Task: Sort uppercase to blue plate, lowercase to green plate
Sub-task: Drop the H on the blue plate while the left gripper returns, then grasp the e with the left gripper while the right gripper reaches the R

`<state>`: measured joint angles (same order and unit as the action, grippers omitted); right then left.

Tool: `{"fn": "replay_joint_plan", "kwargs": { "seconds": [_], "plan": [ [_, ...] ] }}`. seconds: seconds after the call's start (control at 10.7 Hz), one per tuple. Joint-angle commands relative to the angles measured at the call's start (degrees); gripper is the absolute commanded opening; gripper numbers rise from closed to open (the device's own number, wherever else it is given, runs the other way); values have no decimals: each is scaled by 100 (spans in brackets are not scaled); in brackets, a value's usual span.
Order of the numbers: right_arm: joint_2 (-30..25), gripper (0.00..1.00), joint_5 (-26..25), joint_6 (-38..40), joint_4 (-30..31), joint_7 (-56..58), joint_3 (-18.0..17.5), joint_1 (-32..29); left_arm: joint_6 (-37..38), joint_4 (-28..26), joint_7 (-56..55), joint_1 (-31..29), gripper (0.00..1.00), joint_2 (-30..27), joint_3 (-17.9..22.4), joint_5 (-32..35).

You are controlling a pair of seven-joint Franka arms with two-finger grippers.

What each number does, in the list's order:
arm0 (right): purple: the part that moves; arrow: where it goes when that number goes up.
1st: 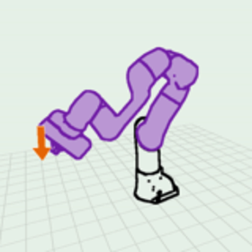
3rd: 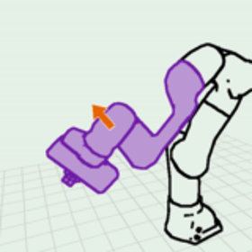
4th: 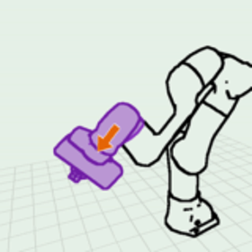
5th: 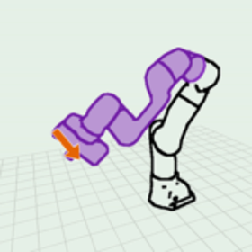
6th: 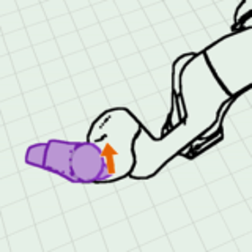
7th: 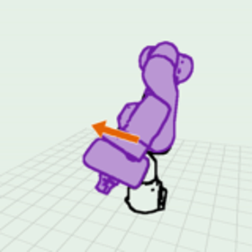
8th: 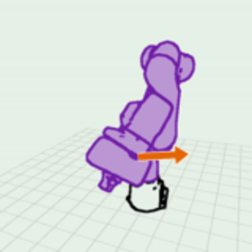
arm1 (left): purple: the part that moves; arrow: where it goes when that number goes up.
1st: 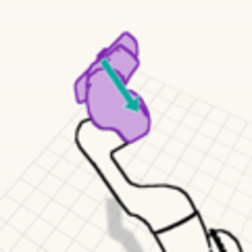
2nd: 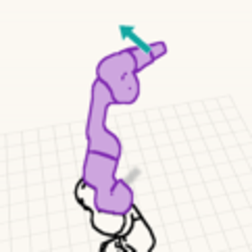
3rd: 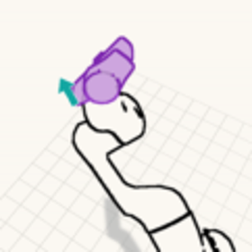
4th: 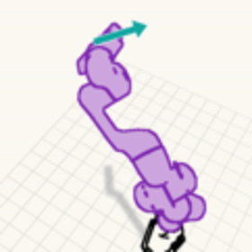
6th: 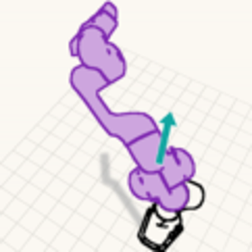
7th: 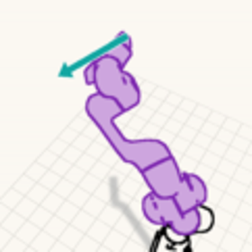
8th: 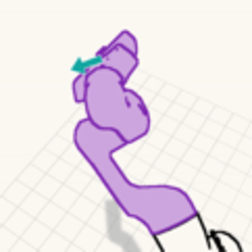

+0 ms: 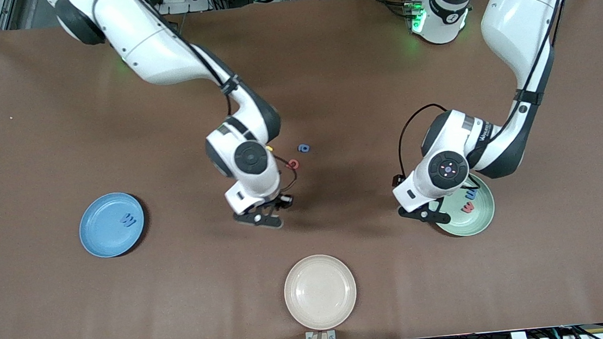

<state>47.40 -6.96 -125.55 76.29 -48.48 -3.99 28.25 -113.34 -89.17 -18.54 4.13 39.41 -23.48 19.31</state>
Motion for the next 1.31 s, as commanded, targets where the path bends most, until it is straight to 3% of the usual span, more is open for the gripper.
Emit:
{"fn": "replay_joint_plan", "kwargs": {
  "seconds": [0.0, 0.28, 0.75, 0.93, 1.03, 1.12, 1.21],
  "plan": [
    [-222, 0, 29, 66, 246, 1064, -67, -773, 66, -57, -805, 507, 100, -83, -8, -32],
    [-380, 0, -24, 803, 263, 2699, -40, -1679, -187, -57, -1036, 1150, 100, -3, -43, -252],
    [-758, 0, 46, 1866, 290, 5880, -76, -3384, -707, -109, -2336, 1941, 100, 269, -43, -332],
    [-767, 0, 55, 2026, 290, 6227, -93, -3641, -847, -109, -2583, 2144, 100, 357, -43, -349],
    [-759, 46, 63, 2026, 290, 6220, -85, -3703, -935, -109, -2880, 2275, 100, 392, -43, -358],
    [-750, 99, 72, 2052, 298, 6176, -84, -3764, -1058, -109, -3170, 2389, 100, 453, -43, -349],
    [-741, 100, 72, 2235, 298, 6167, -93, -3748, -1172, -109, -3356, 2460, 100, 506, -43, -349]
  ]
}}
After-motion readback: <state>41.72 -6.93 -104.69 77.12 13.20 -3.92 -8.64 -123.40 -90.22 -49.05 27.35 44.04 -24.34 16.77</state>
